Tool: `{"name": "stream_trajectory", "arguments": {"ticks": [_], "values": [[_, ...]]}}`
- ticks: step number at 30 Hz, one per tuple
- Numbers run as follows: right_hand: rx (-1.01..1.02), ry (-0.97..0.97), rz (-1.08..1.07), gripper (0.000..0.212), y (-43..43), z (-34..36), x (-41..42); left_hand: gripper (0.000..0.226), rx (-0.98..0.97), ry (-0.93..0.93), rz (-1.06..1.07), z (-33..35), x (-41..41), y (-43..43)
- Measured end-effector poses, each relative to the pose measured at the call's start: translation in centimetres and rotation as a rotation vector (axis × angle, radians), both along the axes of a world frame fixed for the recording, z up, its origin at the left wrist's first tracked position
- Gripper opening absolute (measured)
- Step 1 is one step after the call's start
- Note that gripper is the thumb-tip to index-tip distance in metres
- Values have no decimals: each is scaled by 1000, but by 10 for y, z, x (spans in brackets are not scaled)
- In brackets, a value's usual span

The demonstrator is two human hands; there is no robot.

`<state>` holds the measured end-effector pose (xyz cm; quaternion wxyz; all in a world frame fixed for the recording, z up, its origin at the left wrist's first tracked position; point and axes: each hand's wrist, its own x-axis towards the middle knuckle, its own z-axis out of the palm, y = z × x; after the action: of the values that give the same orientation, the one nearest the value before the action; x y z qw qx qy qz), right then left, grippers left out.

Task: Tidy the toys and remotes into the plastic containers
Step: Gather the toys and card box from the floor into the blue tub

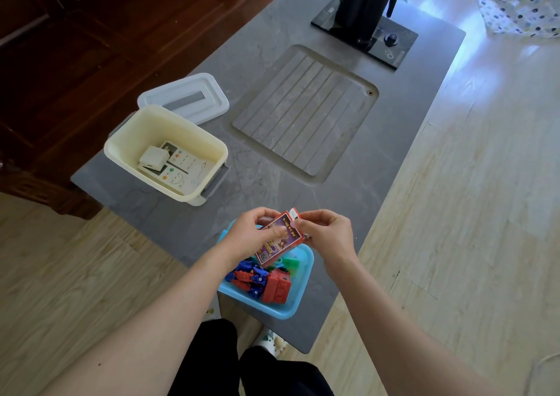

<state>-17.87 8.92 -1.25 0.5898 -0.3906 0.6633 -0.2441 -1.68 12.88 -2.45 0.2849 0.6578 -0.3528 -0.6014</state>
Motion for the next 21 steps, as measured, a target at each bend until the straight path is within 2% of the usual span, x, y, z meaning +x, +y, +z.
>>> {"name": "stream_trajectory", "arguments": {"ticks": [2, 4, 6, 8, 12, 21], "values": [[8, -13, -17, 7, -2, 0, 0, 54, -59, -126, -120, 3, -4, 1], [6, -33, -39, 6, -3, 0, 0, 68, -140, -399, -257, 4, -10, 1], [15, -59, -70, 3, -2, -1, 1, 68, -205, -588, -296, 6, -12, 0], [45, -98, -122, 3, 0, -1, 0, 67, -240, -667, -305, 7, -13, -2], [140, -161, -241, 7, -1, 0, 0, 69, -249, -681, -321, 7, -14, -2], [271, -363, -333, 9, -6, 8, -3, 67, -247, -625, -306, 8, -14, -7]]}}
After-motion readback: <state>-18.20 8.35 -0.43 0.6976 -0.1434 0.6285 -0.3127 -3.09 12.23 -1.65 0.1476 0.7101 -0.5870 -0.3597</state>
